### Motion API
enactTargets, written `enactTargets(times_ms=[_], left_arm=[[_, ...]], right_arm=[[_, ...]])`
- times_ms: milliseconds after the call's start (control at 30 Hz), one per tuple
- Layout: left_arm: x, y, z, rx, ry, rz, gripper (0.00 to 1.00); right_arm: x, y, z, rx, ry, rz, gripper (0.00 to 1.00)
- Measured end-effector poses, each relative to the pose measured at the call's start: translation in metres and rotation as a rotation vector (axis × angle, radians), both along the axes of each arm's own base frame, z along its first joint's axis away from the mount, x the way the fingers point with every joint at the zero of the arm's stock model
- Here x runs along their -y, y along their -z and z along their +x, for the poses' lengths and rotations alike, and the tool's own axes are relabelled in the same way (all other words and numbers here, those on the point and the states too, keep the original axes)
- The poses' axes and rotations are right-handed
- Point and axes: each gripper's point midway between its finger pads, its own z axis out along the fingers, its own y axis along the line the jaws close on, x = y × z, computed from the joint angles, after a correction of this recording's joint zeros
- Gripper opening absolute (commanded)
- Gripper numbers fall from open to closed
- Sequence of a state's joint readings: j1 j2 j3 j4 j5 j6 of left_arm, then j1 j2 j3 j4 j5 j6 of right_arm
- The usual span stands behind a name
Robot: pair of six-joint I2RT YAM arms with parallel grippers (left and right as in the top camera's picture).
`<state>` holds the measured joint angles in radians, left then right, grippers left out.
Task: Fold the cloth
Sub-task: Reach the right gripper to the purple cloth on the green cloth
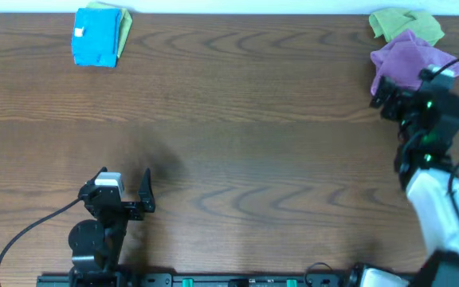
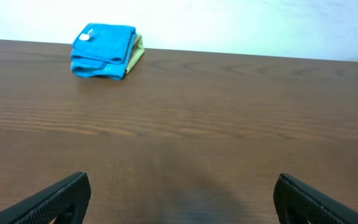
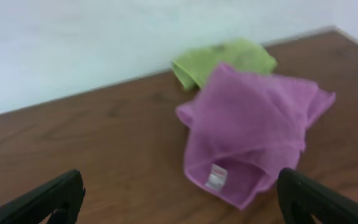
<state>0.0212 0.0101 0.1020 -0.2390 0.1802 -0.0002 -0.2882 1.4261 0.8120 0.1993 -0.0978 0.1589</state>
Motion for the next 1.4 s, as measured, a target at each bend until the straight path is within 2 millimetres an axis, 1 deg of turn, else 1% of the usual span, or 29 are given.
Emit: enactTargets(times_ms=[133,233,333,400,467,533,700,733,800,867,900,933,1000,1067,1267,1400], left_arm=[[0.000,0.000,0.000,0.000,0.000,0.000,0.95],[0.000,0.000,0.000,0.000,0.000,0.000,0.95],[0.000,0.000,0.000,0.000,0.000,0.000,0.95],[0.000,0.000,0.000,0.000,0.000,0.000,0.95],[0.000,0.000,0.000,0.000,0.000,0.000,0.95],[0.000,0.000,0.000,0.000,0.000,0.000,0.96],[0.000,0.000,0.000,0.000,0.000,0.000,0.95],[0.000,0.000,0.000,0.000,0.000,0.000,0.95],[0.000,0.000,0.000,0.000,0.000,0.000,0.95],[0.000,0.000,0.000,0.000,0.000,0.000,0.96],[0.000,0.000,0.000,0.000,0.000,0.000,0.95],[0.000,0.000,0.000,0.000,0.000,0.000,0.95],[0.000,0.000,0.000,0.000,0.000,0.000,0.95],[0.000,0.000,0.000,0.000,0.000,0.000,0.95],[0.000,0.000,0.000,0.000,0.000,0.000,0.95],[0.000,0.000,0.000,0.000,0.000,0.000,0.96]], right_arm=[[0.023,0.011,0.019,-0.042,0.045,0.034,0.99],[0.038,0.023,0.031,-0.074,0.071,0.058,0.99],[0.056,0.044,0.040,-0.109,0.108,0.094,0.99],[0.066,0.061,0.044,-0.135,0.125,0.129,0.99],[0.070,0.078,0.049,-0.160,0.129,0.167,0.99],[0.069,0.094,0.053,-0.181,0.124,0.207,0.99],[0.062,0.120,0.058,-0.205,0.104,0.273,0.97],[0.062,0.123,0.059,-0.206,0.102,0.280,0.94],[0.061,0.127,0.060,-0.207,0.101,0.292,0.83],[0.061,0.130,0.062,-0.206,0.100,0.302,0.67],[0.061,0.131,0.063,-0.201,0.101,0.304,0.58],[0.061,0.131,0.063,-0.198,0.101,0.303,0.47],[0.063,0.129,0.065,-0.188,0.105,0.299,0.20],[0.065,0.126,0.067,-0.173,0.114,0.294,0.01],[0.068,0.119,0.072,-0.155,0.119,0.292,0.01],[0.066,0.098,0.086,-0.115,0.072,0.302,0.01]])
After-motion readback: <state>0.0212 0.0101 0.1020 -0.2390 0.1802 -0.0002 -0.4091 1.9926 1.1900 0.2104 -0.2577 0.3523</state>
